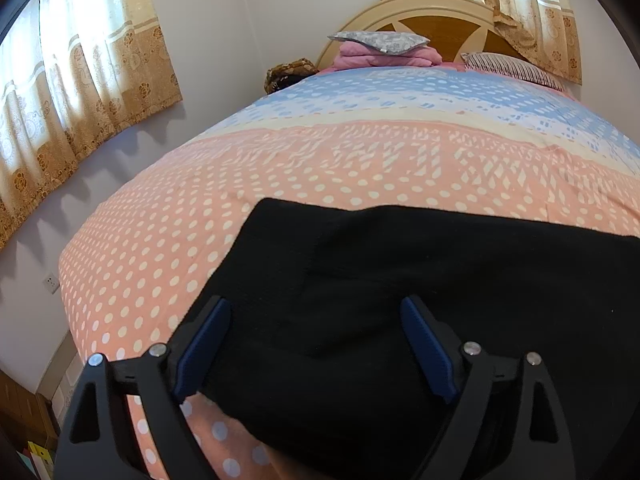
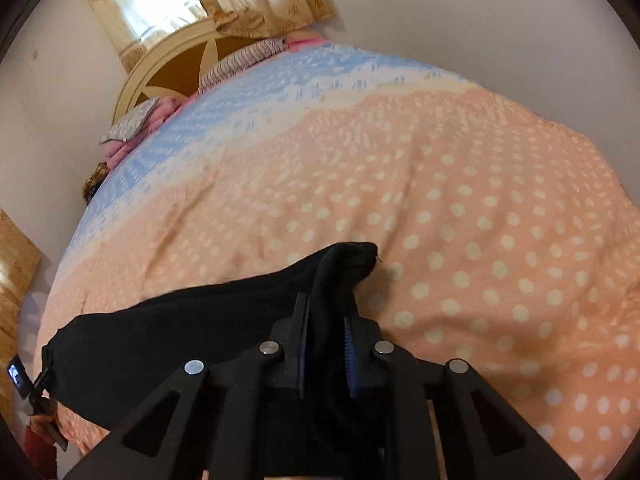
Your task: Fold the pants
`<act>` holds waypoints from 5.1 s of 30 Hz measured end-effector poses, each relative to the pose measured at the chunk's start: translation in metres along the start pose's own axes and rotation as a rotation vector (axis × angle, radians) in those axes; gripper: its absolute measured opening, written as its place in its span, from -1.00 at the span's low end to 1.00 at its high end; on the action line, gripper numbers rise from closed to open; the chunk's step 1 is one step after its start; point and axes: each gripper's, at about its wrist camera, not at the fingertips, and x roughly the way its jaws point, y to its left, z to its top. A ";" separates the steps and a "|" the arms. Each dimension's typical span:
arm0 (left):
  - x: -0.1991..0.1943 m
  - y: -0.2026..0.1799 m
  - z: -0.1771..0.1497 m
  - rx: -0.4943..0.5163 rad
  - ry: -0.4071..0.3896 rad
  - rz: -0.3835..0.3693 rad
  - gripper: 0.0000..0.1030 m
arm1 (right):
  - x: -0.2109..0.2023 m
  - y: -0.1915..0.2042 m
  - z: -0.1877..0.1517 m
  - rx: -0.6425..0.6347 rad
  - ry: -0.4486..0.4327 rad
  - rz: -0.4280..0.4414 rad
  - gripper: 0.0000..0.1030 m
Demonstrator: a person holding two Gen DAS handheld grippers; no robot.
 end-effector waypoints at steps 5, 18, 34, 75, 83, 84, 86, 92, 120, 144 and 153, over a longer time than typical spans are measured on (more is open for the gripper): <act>-0.001 -0.003 0.001 0.008 -0.006 0.020 0.78 | -0.041 0.022 0.004 -0.128 -0.169 -0.158 -0.80; -0.006 -0.007 -0.002 0.027 -0.034 0.042 0.78 | -0.043 -0.021 0.008 0.027 -0.230 -0.394 -0.89; -0.032 0.049 0.012 0.122 -0.052 -0.051 0.78 | 0.003 0.121 -0.029 -0.055 -0.103 -0.282 -0.88; 0.004 0.054 0.075 0.124 0.004 -0.072 0.96 | 0.053 0.556 -0.237 -0.662 0.321 0.865 -0.84; -0.043 -0.027 0.073 0.224 -0.032 -0.180 0.96 | 0.040 0.471 -0.177 -0.451 0.084 0.576 -0.84; -0.049 -0.040 0.070 0.235 -0.035 -0.194 0.96 | 0.039 0.460 -0.173 -0.441 0.065 0.523 -0.84; -0.057 -0.062 0.064 0.251 -0.031 -0.223 0.96 | 0.038 0.438 -0.166 -0.430 0.028 0.415 -0.84; -0.067 -0.118 0.035 0.298 0.033 -0.310 0.96 | 0.033 0.392 -0.152 -0.413 0.009 0.238 -0.84; -0.096 -0.156 0.009 0.307 0.035 -0.377 0.95 | 0.020 0.257 -0.119 -0.140 -0.020 0.167 -0.83; -0.117 -0.193 -0.003 0.338 0.022 -0.443 0.97 | -0.035 0.025 -0.025 0.198 -0.151 -0.019 -0.20; -0.118 -0.202 -0.003 0.330 0.032 -0.434 0.97 | -0.005 -0.047 -0.017 0.223 -0.027 -0.049 0.33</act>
